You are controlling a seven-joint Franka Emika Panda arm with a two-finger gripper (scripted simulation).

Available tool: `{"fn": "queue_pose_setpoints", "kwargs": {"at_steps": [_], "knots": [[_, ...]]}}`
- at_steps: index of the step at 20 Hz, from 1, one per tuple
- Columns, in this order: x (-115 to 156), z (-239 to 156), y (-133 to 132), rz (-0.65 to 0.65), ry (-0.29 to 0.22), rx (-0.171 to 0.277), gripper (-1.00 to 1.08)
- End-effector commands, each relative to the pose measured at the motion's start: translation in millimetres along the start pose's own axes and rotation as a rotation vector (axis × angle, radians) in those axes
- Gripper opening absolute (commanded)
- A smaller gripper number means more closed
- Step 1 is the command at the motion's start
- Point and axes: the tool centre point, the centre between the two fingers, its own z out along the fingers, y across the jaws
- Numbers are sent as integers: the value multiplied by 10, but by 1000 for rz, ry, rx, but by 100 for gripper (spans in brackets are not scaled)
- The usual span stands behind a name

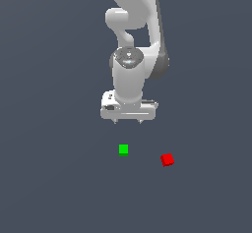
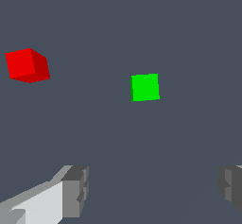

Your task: Stack the red cube on top of the green cube.

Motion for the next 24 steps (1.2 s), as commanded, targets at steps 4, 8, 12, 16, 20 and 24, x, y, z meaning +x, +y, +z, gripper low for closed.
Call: {"fn": "queue_pose_setpoints", "kwargs": {"at_steps": [4,8,12,16,20,24], "knots": [[217,172,-309,-39,-2,1,100],[399,318,-581,-72,-4,2,100],[563,455,-842,-103,-6,2,100],[705,577,-1080,-132,-7,2,100],[828,685,-1296,-157,-9,1,100],[928,775,-1480,-179,-10,1,100]]}}
